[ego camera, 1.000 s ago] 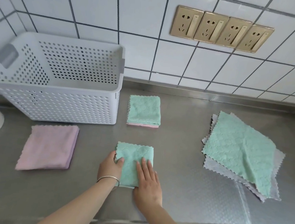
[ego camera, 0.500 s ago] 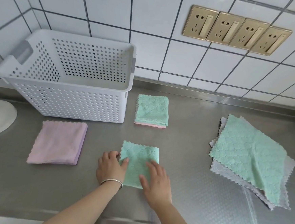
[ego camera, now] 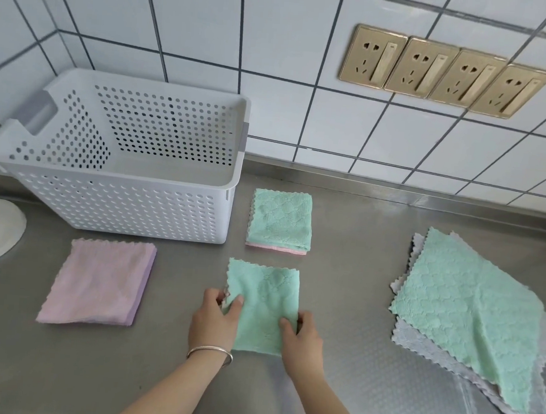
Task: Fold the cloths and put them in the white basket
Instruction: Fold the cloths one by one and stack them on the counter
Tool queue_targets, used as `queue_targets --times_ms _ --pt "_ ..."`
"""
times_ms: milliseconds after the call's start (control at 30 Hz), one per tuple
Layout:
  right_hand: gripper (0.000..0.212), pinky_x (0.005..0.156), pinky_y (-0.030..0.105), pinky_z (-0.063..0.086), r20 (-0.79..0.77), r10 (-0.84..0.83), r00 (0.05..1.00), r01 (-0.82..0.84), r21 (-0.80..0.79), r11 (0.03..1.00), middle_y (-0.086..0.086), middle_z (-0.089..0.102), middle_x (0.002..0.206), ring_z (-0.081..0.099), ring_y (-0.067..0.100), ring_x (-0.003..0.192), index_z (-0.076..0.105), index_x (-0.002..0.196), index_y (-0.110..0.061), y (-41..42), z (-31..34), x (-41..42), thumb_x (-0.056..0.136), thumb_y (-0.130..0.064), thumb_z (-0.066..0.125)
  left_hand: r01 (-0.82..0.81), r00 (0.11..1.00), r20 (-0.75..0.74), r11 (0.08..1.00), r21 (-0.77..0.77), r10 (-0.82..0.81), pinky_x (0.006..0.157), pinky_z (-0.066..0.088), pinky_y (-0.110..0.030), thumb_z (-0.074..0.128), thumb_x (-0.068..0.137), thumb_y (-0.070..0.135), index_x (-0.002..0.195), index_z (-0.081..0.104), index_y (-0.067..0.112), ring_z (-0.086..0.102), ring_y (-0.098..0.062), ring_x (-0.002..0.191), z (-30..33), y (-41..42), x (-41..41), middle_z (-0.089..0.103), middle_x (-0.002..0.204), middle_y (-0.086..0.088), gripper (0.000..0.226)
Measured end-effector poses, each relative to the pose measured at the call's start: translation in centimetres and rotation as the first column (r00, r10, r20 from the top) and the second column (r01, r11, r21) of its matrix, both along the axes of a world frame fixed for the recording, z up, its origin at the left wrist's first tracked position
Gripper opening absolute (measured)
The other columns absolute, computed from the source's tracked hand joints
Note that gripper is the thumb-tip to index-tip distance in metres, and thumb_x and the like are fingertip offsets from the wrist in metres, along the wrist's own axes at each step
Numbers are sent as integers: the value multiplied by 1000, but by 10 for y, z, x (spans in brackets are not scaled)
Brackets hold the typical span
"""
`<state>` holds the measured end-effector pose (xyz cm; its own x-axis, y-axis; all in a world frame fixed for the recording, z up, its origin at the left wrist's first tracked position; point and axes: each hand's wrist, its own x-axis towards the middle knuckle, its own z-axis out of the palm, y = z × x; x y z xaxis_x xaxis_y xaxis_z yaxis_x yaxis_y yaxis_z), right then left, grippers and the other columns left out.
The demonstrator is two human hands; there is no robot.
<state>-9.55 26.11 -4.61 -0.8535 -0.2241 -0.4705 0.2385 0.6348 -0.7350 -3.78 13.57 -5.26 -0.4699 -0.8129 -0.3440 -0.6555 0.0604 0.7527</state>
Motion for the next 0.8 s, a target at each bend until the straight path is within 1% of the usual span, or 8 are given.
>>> queue_targets --times_ms 200,367,467,533,633,700,733,800 --pt "7 55 20 39 -33 -62 998 55 -189 980 -2 54 83 51 8 69 47 96 -12 -25 40 -85 95 -19 46 15 967 -253 996 90 8 78 40 -25 63 83 27 121 45 17 56 -17 93 40 -24 -77 55 108 5 44" --pt "12 75 29 45 58 -82 995 93 -250 964 4 57 102 55 19 87 45 105 -13 -55 40 -151 95 -18 47 80 971 -234 992 100 -55 85 34 -21 63 84 19 129 41 14 48 -13 103 37 -53 -138 48 118 3 50" --pt "28 62 21 44 121 -99 988 127 -252 959 2 55 103 55 15 83 40 120 -11 -70 30 -170 95 -19 49 59 982 -182 994 88 -42 88 35 -23 64 83 18 128 42 13 51 -22 114 19 -68 -160 52 127 -4 50" --pt "33 58 19 43 110 -108 988 131 -234 963 1 56 99 56 13 79 38 124 -12 -72 13 -180 94 -20 50 32 987 -160 995 92 -17 87 35 -23 65 83 17 128 44 13 52 -23 111 2 -71 -170 53 128 -7 50" --pt "41 72 27 46 86 -110 990 125 -201 972 -2 54 91 57 17 83 35 129 -16 -72 -4 -184 92 -21 53 18 988 -156 999 50 -10 84 36 -22 66 81 15 127 45 13 51 -15 98 -12 -74 -172 57 123 -6 51" --pt "49 77 32 46 -69 -50 996 44 -92 995 2 52 105 56 20 89 34 133 -16 -72 -10 -182 90 -19 56 23 988 -152 999 -38 -29 86 39 -25 67 81 17 128 44 13 52 -15 100 -15 -73 -168 56 121 -5 53" --pt "51 80 34 47 -266 9 964 -6 12 1000 5 51 112 54 23 93 36 133 -14 -72 -13 -182 87 -16 59 41 991 -122 986 -162 -61 88 41 -30 67 80 19 129 44 12 54 -20 103 -16 -72 -166 55 121 -6 54" --pt "53 83 36 48 -678 216 703 -69 238 969 9 56 117 51 25 98 44 127 -12 -74 -20 -186 77 -14 62 201 977 34 844 -497 -213 90 44 -39 59 81 30 126 48 14 53 -28 106 -19 -68 -167 55 120 -9 48"
